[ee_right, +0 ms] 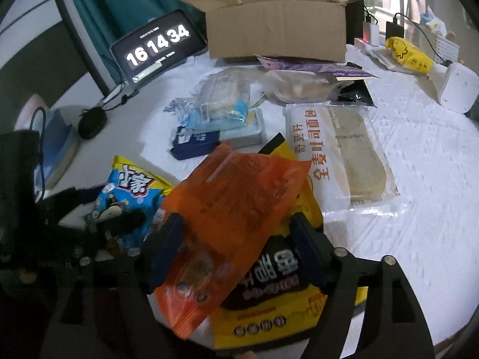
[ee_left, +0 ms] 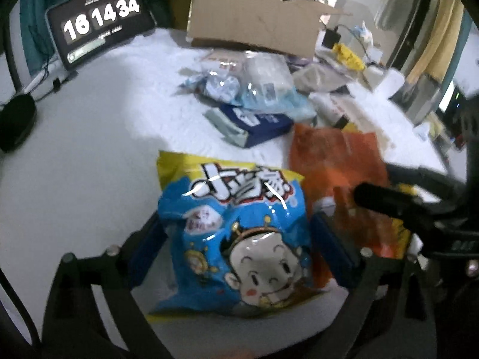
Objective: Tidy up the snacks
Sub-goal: 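Grasp the orange bag with the right gripper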
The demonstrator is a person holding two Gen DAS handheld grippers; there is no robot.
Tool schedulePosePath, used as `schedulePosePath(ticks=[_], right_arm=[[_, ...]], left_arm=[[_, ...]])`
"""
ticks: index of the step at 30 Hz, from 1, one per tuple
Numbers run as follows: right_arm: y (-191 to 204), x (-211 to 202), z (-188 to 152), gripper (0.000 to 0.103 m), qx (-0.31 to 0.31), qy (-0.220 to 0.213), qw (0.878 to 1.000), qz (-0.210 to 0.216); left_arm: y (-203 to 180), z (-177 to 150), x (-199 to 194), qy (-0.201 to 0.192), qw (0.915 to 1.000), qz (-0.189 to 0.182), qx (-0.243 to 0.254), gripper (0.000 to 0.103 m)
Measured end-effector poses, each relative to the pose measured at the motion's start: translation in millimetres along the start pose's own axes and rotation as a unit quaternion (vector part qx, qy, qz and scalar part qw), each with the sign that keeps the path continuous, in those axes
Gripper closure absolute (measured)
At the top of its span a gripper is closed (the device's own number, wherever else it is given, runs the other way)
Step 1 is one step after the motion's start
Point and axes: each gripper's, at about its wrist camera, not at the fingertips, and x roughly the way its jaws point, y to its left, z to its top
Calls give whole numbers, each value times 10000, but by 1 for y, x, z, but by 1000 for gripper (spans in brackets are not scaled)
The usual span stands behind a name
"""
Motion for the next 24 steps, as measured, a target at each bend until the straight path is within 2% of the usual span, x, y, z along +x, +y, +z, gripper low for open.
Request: schedulePosePath(ticks=[3,6,8,10,12,15,18,24], right_arm=[[6,10,4,16,-101,-9,9999,23],[11,16,10,16,-165,-57,9998,95],[17,21,12,22,-272,-29,9995,132],[26,24,12,46,-471,-27,9985,294],[36,23,13,57,-665,-69,9973,296],[41,21,17,63,-784,-104,9965,260],[32,14,21,68,-612,-170,9974,329],[15,-15,39,70,-497,-546,9969,261]], left_arm=[[1,3,1,-38,10000,3,8,6],[0,2,2,-91,9999,15,101,8],[1,2,1,-124,9998,22,124,13],[3,2,0,-145,9997,37,171,18],[5,3,-1,-153,9998,-16,143,24],[11,5,-4,-197,9997,-125,6,37],[12,9,-8,-258,9996,-128,-11,43],[10,15,-10,-312,9994,-165,0,44]])
